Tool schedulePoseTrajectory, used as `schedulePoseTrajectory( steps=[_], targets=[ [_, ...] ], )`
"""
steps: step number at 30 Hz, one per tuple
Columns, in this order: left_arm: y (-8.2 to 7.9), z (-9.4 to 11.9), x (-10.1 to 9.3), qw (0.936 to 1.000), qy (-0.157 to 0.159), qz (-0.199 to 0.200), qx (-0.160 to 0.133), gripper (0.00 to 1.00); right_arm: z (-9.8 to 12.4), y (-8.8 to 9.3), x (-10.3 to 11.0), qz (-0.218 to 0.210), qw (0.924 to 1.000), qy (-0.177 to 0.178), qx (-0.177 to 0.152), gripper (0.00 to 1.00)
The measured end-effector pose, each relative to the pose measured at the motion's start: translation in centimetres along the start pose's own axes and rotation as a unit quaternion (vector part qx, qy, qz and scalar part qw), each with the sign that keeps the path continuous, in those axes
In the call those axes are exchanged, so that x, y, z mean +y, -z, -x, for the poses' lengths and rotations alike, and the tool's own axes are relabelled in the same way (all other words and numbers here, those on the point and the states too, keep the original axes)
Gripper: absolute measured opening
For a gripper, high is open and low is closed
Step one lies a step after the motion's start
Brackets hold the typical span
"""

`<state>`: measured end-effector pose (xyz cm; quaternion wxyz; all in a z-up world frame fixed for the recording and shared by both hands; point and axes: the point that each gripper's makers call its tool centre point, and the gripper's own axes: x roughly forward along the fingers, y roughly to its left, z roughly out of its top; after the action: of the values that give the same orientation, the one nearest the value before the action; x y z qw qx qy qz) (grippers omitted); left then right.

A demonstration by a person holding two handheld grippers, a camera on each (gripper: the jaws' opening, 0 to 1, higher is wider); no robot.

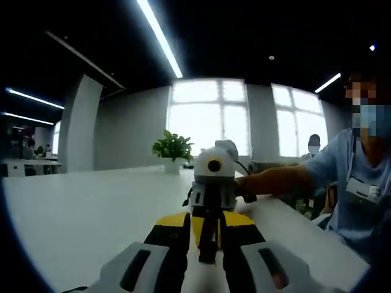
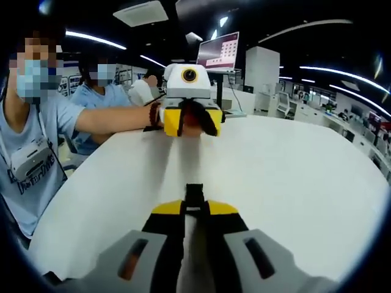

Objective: Snap the two parts of the plastic buckle together until the buckle closes and remains connected.

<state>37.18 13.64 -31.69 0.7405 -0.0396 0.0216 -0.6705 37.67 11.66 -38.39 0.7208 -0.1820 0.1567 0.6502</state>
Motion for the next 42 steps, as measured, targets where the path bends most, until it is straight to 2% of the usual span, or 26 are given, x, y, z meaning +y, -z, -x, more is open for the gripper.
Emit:
schedulePoseTrajectory(
  steps=[2, 7, 15, 19, 25, 34, 42],
  targets=[
    [-0.5, 0.0, 0.4, 0.9998, -0.011, -0.004, -0.013, 0.18, -0.1, -0.2, -0.6, 0.007, 1.0000, 0.003, 0.006, 0.12],
    [-0.9, 0.1, 0.7, 0.9997, -0.013, -0.003, -0.021, 0.18, -0.1, -0.2, -2.1, 0.011, 0.9996, 0.010, 0.022, 0.12],
    [-0.2, 0.0, 0.9, 0.9997, -0.023, -0.004, -0.005, 0.18, -0.2, -0.1, -6.2, -0.003, 0.9987, 0.035, 0.038, 0.12],
    [-0.1, -0.4, 0.9, 0.9999, -0.015, 0.001, 0.002, 0.18, -0.3, 0.0, -8.9, -0.008, 0.9978, 0.047, 0.045, 0.12],
    [0.2, -0.8, 0.8, 0.9998, -0.011, 0.005, 0.012, 0.18, -0.8, -0.4, -11.8, -0.006, 0.9960, 0.066, 0.060, 0.12],
    [0.8, -1.1, -0.5, 0.9998, -0.005, 0.007, 0.017, 0.19, -0.9, -0.4, -15.5, -0.003, 0.9935, 0.078, 0.082, 0.12],
    [1.0, -1.0, -0.6, 0.9996, -0.002, 0.020, 0.022, 0.21, -1.6, -0.4, -17.6, -0.013, 0.9921, 0.089, 0.087, 0.12]
  ],
)
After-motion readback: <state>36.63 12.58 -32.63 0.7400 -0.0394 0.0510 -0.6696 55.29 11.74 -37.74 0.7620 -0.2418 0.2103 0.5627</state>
